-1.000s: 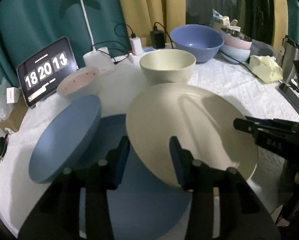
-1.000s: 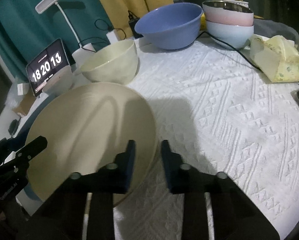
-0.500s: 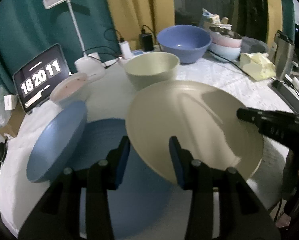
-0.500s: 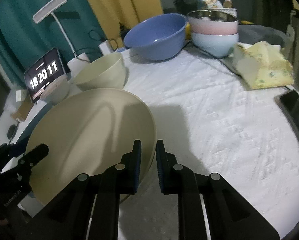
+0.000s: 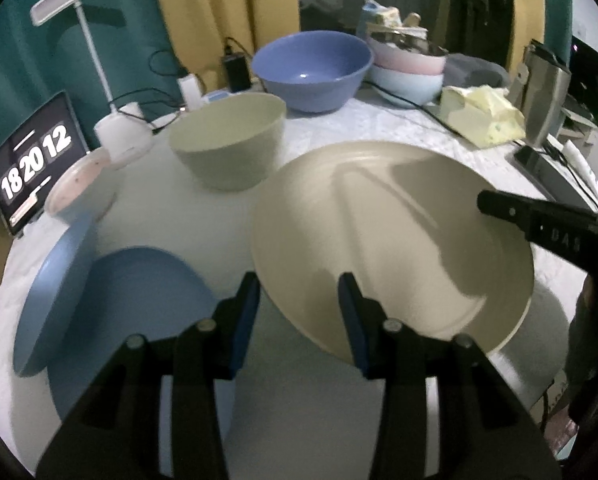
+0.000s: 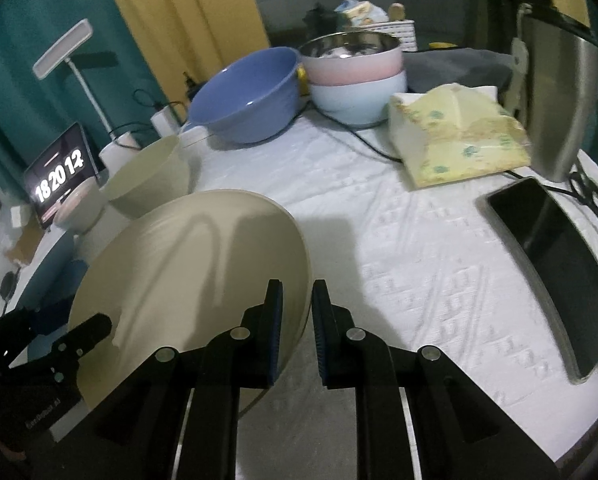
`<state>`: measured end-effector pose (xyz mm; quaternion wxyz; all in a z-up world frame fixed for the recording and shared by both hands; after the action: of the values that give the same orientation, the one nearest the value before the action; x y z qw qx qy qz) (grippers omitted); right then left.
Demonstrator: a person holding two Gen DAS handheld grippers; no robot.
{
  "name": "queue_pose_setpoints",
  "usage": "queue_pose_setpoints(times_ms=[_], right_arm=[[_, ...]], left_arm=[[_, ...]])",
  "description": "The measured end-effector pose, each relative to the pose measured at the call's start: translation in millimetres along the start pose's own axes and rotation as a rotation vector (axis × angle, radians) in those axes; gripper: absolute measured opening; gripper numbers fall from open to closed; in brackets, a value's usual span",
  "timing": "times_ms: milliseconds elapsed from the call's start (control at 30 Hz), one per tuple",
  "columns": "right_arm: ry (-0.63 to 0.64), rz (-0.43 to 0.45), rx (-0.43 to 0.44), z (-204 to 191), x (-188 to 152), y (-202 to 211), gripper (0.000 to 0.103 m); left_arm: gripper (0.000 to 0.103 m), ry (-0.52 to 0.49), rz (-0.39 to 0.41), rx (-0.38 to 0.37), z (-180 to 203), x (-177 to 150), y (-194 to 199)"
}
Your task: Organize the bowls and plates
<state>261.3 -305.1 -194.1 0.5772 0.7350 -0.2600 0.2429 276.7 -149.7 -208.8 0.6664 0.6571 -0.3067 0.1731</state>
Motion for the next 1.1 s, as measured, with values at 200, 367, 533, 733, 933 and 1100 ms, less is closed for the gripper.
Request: queue_pose_setpoints(times_ms=[200, 367, 533, 733, 933, 1100], right_arm=[[-0.018, -0.003, -0.016, 12.9, 1.7, 1.6, 0.017], [-0.034, 0.014, -0.054, 20.2, 6.0, 6.7, 0.019], [-0.031, 0.045, -0.114, 24.6, 11.4, 16.2, 0.030], [-0.007, 0.076, -0.186, 26.6, 17.6, 32.3, 0.033], [0.005, 0.108, -0.189, 12.3, 24.2, 46.7, 0.034], [0.039, 0.114, -0.176, -14.4, 26.2, 49.2, 0.034]], left_arm=[[0.045, -0.019, -0.010, -0.025, 11.6, 0.7, -2.5], [0.046, 0.021, 0.005, -0.028, 0.6, 1.5, 3.9], [0.047, 0.057, 0.071, -0.037, -9.7, 9.2, 21.1], [0.047, 0.085, 0.160, -0.053, -22.9, 17.5, 47.9], [0.047, 0.119, 0.198, -0.054, -44.8, 16.0, 61.6], [0.047, 0.148, 0.225, -0.060, -63.4, 13.4, 73.6]])
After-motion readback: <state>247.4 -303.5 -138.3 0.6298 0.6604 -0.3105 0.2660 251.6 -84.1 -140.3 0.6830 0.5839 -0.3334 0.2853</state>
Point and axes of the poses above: each gripper's, at about its wrist camera, not at the fingertips, and y roughly against the way its jaws point, z to its right, x to its top, the point moved 10 cm from there along -y, roughly the way its jaws point, and after that the axes turned 3 degrees about y, right-handed, at the moved point
